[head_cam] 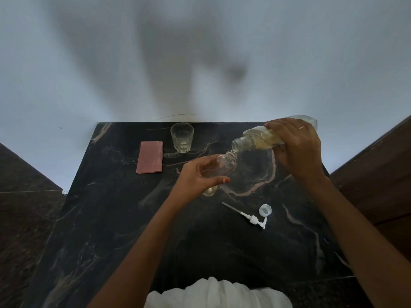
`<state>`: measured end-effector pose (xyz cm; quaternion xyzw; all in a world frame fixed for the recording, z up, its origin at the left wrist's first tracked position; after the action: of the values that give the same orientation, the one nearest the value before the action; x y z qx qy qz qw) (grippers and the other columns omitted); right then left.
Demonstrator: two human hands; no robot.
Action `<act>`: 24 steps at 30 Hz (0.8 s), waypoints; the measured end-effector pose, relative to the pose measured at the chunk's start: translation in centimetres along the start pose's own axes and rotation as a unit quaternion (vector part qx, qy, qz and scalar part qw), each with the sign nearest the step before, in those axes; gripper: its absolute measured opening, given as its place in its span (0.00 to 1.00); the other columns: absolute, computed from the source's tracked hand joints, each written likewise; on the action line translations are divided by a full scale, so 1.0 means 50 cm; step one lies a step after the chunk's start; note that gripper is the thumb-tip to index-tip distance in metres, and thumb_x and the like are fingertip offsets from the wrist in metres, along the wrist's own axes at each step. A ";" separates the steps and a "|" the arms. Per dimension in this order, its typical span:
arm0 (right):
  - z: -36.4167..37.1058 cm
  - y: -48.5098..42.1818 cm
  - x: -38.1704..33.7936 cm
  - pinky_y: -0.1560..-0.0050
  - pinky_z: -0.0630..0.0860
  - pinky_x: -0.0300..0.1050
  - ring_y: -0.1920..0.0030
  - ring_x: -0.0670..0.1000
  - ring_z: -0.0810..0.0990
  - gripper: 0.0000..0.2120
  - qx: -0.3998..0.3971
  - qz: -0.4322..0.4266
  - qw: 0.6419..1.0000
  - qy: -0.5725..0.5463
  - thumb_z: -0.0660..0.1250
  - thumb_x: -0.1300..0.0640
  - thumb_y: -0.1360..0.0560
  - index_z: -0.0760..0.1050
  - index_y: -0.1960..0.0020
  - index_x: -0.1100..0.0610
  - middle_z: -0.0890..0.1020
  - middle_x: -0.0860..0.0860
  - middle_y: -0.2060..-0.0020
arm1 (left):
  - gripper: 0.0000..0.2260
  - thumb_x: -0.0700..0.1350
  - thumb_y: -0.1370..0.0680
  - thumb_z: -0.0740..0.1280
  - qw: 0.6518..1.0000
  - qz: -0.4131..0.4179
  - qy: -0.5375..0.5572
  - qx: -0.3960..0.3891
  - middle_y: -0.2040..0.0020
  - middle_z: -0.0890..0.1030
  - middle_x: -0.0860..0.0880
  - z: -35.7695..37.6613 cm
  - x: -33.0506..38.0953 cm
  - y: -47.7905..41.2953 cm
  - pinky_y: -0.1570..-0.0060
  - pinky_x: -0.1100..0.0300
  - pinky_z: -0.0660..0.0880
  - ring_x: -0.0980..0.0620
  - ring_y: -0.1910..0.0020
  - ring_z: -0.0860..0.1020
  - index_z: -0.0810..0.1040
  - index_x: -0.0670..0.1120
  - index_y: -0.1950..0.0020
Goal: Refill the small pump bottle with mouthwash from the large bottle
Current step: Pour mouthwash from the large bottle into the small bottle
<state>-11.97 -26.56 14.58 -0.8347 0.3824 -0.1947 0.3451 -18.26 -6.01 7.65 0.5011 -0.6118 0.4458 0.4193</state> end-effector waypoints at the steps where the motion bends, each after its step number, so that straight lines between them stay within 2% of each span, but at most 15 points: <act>1: -0.001 0.000 0.000 0.49 0.74 0.62 0.54 0.64 0.82 0.14 0.000 0.000 1.000 -0.001 0.73 0.63 0.35 0.78 0.51 0.67 0.83 0.63 0.55 | 0.23 0.41 0.34 0.74 1.000 -0.001 0.002 -0.001 0.52 0.78 0.61 0.000 0.000 0.000 0.52 0.77 0.71 0.69 0.51 0.77 0.73 0.55 0.43; 5: -0.004 -0.001 0.000 0.49 0.74 0.62 0.54 0.64 0.82 0.14 -0.002 0.001 1.000 0.002 0.74 0.64 0.35 0.78 0.51 0.67 0.83 0.62 0.55 | 0.23 0.41 0.34 0.75 1.000 -0.007 0.012 -0.001 0.50 0.80 0.57 0.003 -0.002 0.000 0.50 0.74 0.72 0.66 0.49 0.78 0.73 0.53 0.42; 8: -0.006 -0.002 0.002 0.48 0.74 0.62 0.53 0.64 0.82 0.13 -0.008 0.006 1.000 0.000 0.72 0.62 0.34 0.78 0.51 0.67 0.83 0.62 0.54 | 0.24 0.42 0.35 0.75 1.000 -0.011 0.018 0.003 0.47 0.81 0.51 0.005 -0.005 0.001 0.45 0.68 0.74 0.60 0.47 0.78 0.74 0.52 0.41; 15: -0.004 -0.003 0.005 0.48 0.73 0.63 0.53 0.64 0.82 0.14 -0.009 0.004 1.000 0.007 0.73 0.61 0.34 0.78 0.50 0.67 0.83 0.63 0.54 | 0.23 0.42 0.35 0.75 1.000 -0.011 0.016 0.001 0.50 0.80 0.57 0.005 -0.004 0.002 0.47 0.72 0.73 0.64 0.49 0.78 0.74 0.54 0.43; 24: -0.007 -0.004 0.007 0.47 0.73 0.64 0.52 0.65 0.81 0.14 -0.015 0.011 1.000 0.006 0.73 0.61 0.33 0.78 0.49 0.67 0.83 0.63 0.53 | 0.22 0.41 0.34 0.74 1.000 -0.005 0.025 0.001 0.48 0.81 0.52 0.004 -0.001 0.003 0.45 0.68 0.74 0.60 0.47 0.79 0.74 0.54 0.44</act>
<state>-11.84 -26.89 14.99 -0.8343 0.3963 -0.1901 0.3328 -18.40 -6.18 7.52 0.4931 -0.5985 0.4565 0.4362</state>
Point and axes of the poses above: each hand's wrist, its own y-axis away from the middle knuckle, its own z-axis out of the palm, x = y × z, the point moved 2 cm from there along -y, towards the middle knuckle
